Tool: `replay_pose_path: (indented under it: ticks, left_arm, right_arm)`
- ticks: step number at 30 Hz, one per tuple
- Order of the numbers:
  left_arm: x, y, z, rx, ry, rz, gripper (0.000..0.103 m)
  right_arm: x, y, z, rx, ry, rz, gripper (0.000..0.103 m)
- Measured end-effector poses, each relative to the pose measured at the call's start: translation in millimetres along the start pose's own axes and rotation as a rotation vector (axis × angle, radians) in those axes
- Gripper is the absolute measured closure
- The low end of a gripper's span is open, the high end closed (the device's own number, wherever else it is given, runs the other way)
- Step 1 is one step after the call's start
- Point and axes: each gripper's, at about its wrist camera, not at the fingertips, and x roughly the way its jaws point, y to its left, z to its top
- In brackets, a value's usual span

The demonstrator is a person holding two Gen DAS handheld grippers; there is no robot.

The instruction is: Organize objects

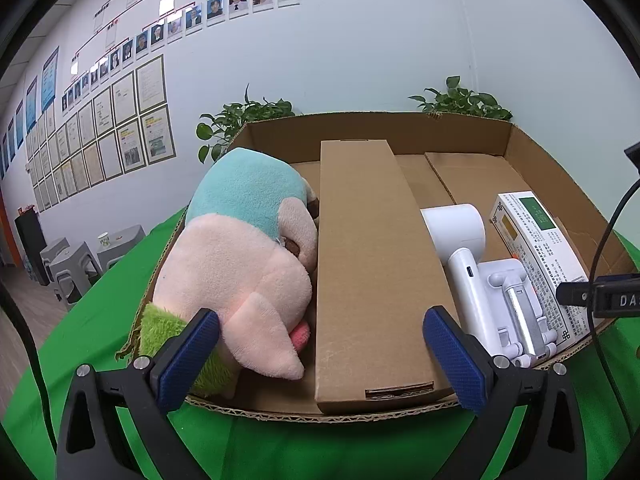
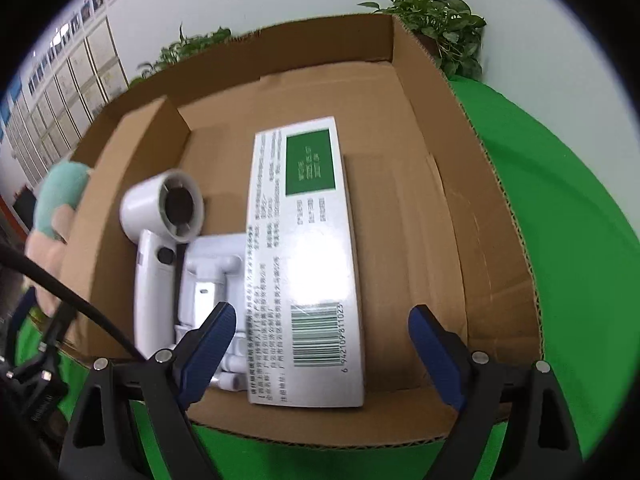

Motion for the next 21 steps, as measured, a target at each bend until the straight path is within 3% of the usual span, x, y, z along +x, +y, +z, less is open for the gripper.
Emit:
replay_pose_path:
  ticks: [6, 12, 21]
  left_arm:
    - [1.8, 0.9, -0.5, 0.0, 0.001, 0.0, 0.0]
    - [1.5, 1.5, -0.4, 0.0, 0.002, 0.0, 0.0]
    - [1.3, 2.0, -0.3, -0.001, 0.003, -0.001, 0.0]
  right_arm:
    - [-21.4, 21.5, -17.3, -0.068, -0.126, -0.049, 0.014]
    - [-28.5, 50.4, -46.0, -0.129, -0.263, -0.076, 0.0]
    - [-23.3, 56.3, -41.1, -0.13, -0.25, -0.08, 0.001]
